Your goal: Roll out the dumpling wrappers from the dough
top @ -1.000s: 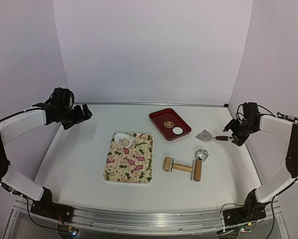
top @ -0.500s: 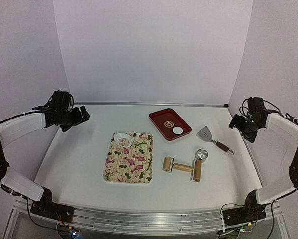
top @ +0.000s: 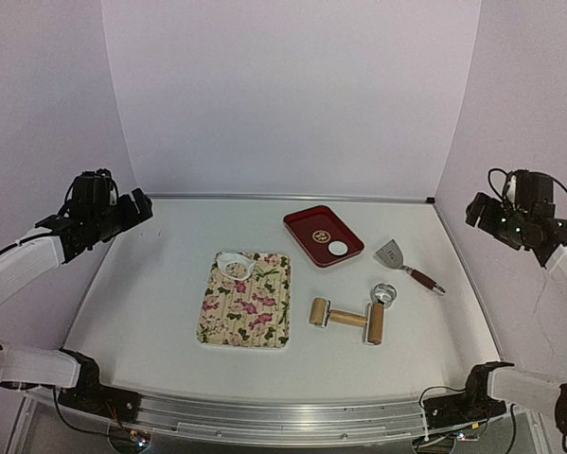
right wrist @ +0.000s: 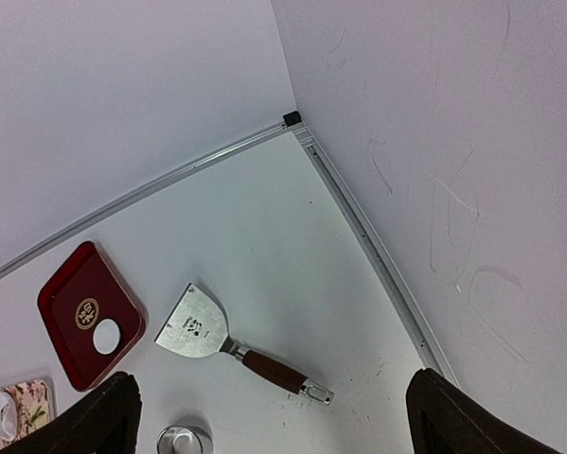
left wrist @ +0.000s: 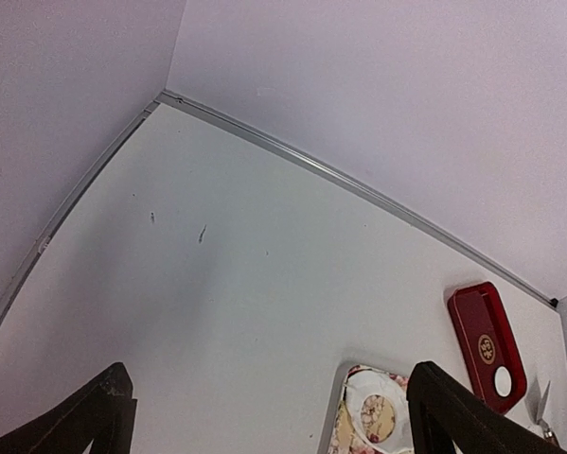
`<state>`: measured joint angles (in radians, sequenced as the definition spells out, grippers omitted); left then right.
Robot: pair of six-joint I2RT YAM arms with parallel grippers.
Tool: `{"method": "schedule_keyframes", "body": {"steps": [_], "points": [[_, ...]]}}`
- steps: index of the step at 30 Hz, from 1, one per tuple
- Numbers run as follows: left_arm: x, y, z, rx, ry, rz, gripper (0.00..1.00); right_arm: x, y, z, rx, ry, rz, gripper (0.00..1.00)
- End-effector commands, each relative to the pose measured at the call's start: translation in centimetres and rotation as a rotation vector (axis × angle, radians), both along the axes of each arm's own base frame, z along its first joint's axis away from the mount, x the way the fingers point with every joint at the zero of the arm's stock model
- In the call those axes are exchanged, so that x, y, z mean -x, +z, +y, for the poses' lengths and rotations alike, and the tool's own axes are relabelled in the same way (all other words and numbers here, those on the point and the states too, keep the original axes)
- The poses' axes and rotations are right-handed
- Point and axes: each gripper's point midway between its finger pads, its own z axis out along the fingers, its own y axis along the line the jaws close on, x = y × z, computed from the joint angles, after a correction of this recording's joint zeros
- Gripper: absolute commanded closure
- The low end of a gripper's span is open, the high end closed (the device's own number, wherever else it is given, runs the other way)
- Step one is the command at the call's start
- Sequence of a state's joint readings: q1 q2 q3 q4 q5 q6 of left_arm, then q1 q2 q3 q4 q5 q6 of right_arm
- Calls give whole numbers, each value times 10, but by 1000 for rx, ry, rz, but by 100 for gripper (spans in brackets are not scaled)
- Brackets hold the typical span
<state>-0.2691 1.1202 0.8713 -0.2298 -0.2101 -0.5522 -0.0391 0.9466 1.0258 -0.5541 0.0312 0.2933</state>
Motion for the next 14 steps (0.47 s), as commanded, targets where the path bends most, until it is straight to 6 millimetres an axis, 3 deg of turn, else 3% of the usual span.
{"method": "schedule_keyframes", "body": {"steps": [1, 8, 14], "points": [[7, -6, 12, -63, 24, -46, 0, 12, -16, 10, -6, 65, 18, 2], [38, -48, 23, -109, 17, -79, 0, 41, -43, 7, 58, 69, -36, 2], [46, -45, 27, -147, 6, -97, 0, 52, -41, 8, 58, 67, -103, 2]]}}
